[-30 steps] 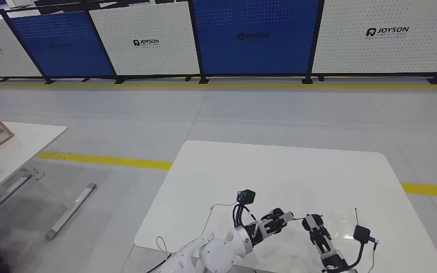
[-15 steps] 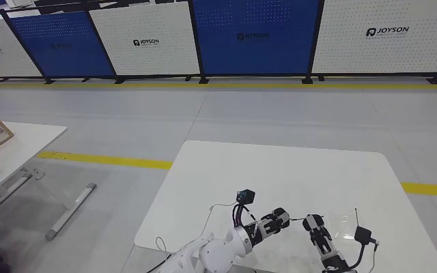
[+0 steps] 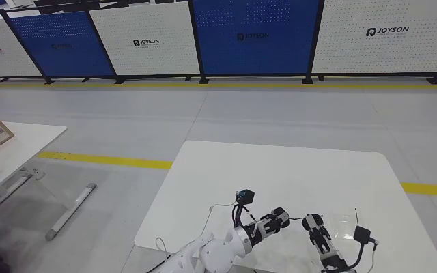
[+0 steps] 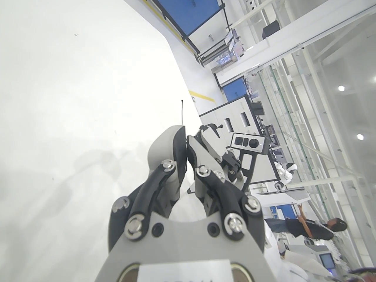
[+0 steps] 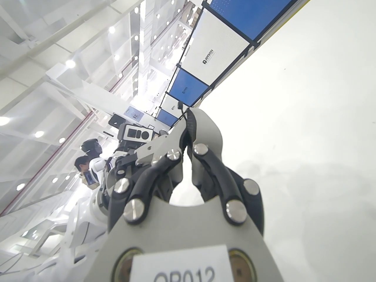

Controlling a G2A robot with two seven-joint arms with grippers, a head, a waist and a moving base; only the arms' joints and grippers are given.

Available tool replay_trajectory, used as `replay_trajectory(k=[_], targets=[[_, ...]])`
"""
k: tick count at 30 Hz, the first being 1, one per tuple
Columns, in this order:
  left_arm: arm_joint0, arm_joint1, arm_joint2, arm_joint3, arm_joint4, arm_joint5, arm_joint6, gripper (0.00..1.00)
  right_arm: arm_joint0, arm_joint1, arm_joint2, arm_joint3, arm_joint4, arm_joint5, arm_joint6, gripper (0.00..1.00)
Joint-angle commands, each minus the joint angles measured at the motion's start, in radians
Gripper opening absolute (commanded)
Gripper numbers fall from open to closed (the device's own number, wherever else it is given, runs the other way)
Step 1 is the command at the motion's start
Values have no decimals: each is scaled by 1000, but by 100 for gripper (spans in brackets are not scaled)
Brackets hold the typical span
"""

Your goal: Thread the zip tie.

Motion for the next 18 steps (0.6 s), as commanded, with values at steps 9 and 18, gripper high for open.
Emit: replay_trajectory(k=[9, 18], targets=[[1, 0, 0, 1, 12, 0, -2, 15, 1, -2, 0, 2, -3, -2, -5, 0], [1, 0, 3, 2, 23, 3, -6, 2, -3, -4, 5, 3, 2, -8, -5, 0]])
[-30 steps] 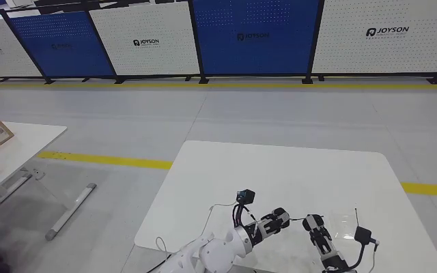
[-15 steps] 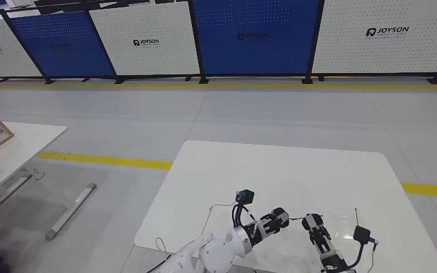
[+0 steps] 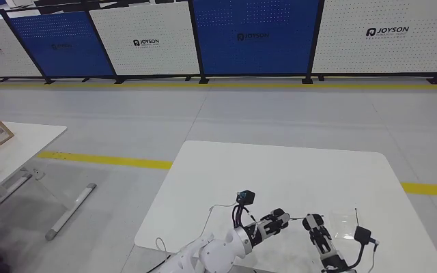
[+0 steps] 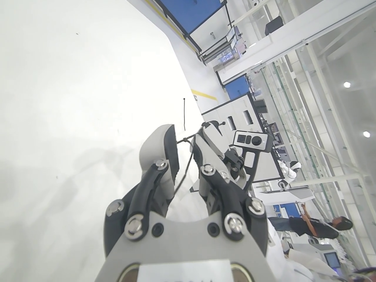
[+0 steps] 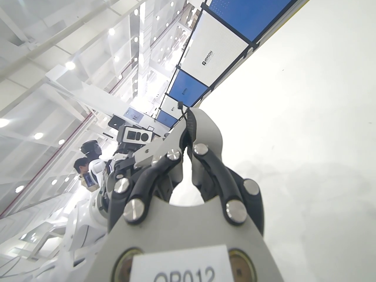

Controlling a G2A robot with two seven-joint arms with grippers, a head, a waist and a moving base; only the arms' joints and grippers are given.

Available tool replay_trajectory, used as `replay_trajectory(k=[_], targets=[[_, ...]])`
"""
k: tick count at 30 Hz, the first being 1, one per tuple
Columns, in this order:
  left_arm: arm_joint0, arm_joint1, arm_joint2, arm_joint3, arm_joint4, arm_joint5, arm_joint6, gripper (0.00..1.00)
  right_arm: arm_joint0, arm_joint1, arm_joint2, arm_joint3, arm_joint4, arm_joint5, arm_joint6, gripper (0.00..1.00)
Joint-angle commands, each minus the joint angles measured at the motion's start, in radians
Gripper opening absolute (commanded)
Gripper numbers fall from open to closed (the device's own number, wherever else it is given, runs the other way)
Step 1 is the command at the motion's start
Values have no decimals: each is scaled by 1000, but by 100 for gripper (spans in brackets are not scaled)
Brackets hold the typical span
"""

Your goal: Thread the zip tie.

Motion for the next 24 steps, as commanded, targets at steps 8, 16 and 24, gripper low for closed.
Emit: replay_trajectory(k=[8, 16, 24], targets=[[1, -1, 5, -3, 9, -1, 2, 0, -13, 0, 9, -9, -6, -6, -2, 0], [5, -1, 6, -12, 13, -5, 3, 0, -18, -1, 3, -21, -25, -1, 8, 0], [11, 1, 5, -14, 31, -5, -5, 7, -27, -2, 7, -30, -31, -1, -7, 0]])
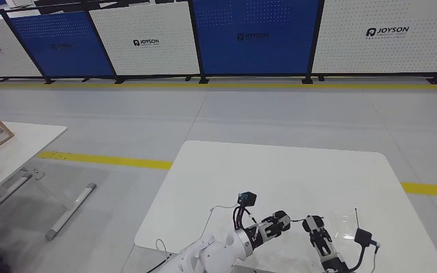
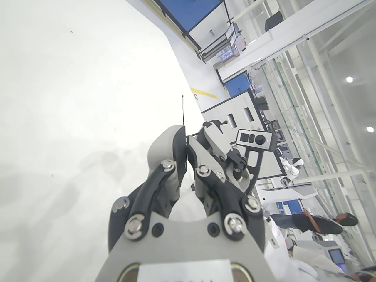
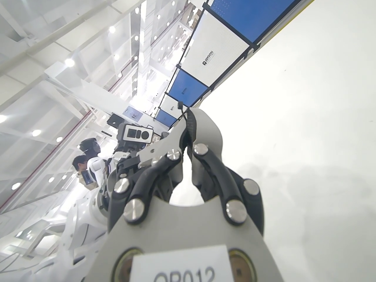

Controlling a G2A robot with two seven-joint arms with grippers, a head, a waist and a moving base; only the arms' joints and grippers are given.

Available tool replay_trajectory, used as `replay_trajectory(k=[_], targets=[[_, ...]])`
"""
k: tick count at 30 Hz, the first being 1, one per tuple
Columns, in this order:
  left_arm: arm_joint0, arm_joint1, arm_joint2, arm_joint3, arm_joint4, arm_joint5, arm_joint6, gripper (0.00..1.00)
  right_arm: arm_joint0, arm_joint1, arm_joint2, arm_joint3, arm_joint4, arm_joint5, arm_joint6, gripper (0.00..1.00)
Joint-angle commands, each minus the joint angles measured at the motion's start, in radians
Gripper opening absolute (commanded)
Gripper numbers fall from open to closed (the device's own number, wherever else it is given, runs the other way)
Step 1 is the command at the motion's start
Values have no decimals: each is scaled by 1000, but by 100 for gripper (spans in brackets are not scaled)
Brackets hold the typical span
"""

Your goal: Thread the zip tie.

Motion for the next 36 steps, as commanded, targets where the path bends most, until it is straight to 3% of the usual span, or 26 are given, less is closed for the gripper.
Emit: replay_trajectory(k=[1, 10, 18, 20, 22, 33, 34, 35, 36], targets=[[1, 0, 0, -1, 2, 0, -1, 7, -1, 0, 0, -1, -1, 0, -2, 0], [0, 0, 4, -7, 15, 6, -3, 4, -6, -1, 4, -5, -3, -2, -4, 0], [-4, -1, 5, -8, 17, 9, -6, 13, -5, -2, 8, -7, 1, -1, 0, 0], [-4, -1, 5, -8, 18, 10, -6, 11, -4, -2, 7, -7, 2, 0, 1, 0], [-5, -1, 3, -6, 16, 11, -5, 0, -3, -3, 7, -6, 3, 0, 2, 0], [-5, -2, -1, -3, 2, 2, -4, 0, 2, -4, 4, -5, -2, -20, 15, 0], [-5, -2, -1, -3, 0, 1, -3, 0, 2, -3, 5, -4, -2, -26, 18, 9], [-4, -2, -4, -3, -7, 3, 3, 0, 2, -3, 6, -4, -3, -28, 20, 67], [-2, -3, -9, -3, -25, 9, 11, 0, 2, -3, 5, -7, -3, -28, 19, 100]])
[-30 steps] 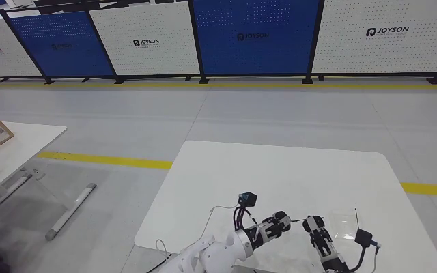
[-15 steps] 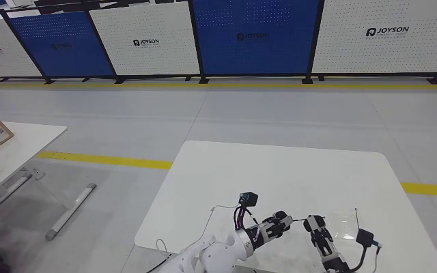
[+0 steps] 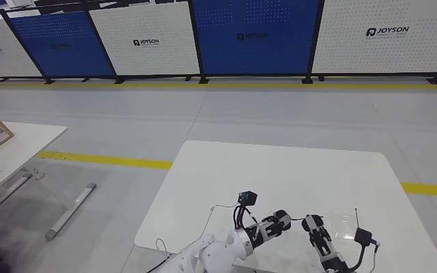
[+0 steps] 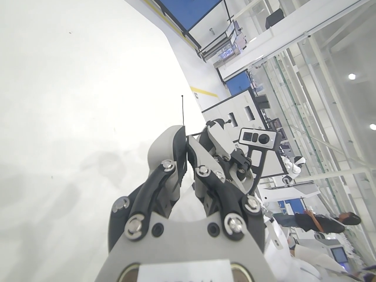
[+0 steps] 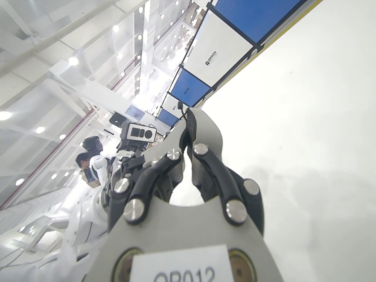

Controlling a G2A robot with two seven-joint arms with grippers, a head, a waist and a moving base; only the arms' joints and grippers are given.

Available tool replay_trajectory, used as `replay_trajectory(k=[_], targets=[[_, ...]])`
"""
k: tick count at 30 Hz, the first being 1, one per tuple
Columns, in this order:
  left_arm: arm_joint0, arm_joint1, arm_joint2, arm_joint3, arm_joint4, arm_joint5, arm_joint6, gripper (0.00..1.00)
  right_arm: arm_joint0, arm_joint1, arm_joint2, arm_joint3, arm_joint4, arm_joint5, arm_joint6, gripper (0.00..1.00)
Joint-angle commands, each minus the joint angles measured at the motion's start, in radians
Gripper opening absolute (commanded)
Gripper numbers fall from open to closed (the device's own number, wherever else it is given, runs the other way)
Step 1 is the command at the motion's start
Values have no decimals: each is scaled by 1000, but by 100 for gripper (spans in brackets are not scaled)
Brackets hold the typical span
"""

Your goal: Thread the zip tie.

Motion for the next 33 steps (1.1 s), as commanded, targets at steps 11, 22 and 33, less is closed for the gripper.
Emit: replay_trajectory(k=[11, 22, 33], targets=[[21, -6, -56, -9, -179, -9, 67, 0, -7, 12, -3, -26, 43, 0, 72, 100], [27, -6, -76, -12, -219, -31, 73, 0, -3, 13, 2, -23, 66, 3, 84, 100], [77, 5, -130, -67, -241, -61, 77, 0, -15, 18, 8, -62, -309, 132, -3, 100]])
